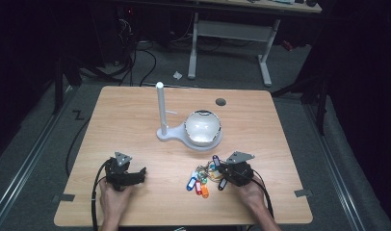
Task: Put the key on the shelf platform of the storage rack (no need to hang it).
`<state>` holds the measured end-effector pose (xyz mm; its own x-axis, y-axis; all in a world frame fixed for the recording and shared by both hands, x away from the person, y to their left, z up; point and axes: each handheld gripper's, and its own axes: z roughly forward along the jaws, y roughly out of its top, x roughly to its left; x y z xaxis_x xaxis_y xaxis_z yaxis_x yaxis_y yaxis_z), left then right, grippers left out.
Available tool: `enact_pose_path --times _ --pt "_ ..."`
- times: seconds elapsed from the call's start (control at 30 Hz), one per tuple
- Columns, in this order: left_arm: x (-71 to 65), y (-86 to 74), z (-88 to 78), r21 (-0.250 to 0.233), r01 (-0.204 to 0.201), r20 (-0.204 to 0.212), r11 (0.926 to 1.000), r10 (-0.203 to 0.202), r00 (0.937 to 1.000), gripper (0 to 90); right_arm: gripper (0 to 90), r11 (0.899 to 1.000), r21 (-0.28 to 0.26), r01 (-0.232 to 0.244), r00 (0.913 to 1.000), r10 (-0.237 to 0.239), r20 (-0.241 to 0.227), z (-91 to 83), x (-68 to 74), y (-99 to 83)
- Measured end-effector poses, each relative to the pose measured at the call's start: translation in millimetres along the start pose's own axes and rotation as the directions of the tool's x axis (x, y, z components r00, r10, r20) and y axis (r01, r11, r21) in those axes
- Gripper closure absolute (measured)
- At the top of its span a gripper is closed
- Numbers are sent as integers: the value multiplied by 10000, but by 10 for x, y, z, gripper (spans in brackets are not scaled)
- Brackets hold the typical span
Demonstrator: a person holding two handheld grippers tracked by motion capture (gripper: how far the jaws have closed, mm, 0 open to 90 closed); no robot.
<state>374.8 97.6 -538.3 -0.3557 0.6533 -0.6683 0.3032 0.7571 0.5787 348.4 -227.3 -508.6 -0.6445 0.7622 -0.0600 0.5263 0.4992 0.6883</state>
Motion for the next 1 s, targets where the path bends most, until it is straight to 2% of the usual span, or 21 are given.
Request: enact_pose_path --times 0.23,0.6,0.8,1.0 --pt "-1 0 0 2 10 -2 10000 -10 10000 96 810 9997 -220 -47 9998 51 184 -96 -53 8" --pt "-1 0 0 0 20 -4 10000 -20 10000 97 817 9980 -583 -231 9996 240 138 -307 -178 56" --pt "-1 0 0 -3 21 -4 10000 -21 10000 97 821 9950 -840 -533 9979 561 315 -466 -287 69" --pt "-1 0 0 -7 31 -8 10000 -31 10000 98 822 9885 -1279 -806 9961 845 257 -641 -391 100"
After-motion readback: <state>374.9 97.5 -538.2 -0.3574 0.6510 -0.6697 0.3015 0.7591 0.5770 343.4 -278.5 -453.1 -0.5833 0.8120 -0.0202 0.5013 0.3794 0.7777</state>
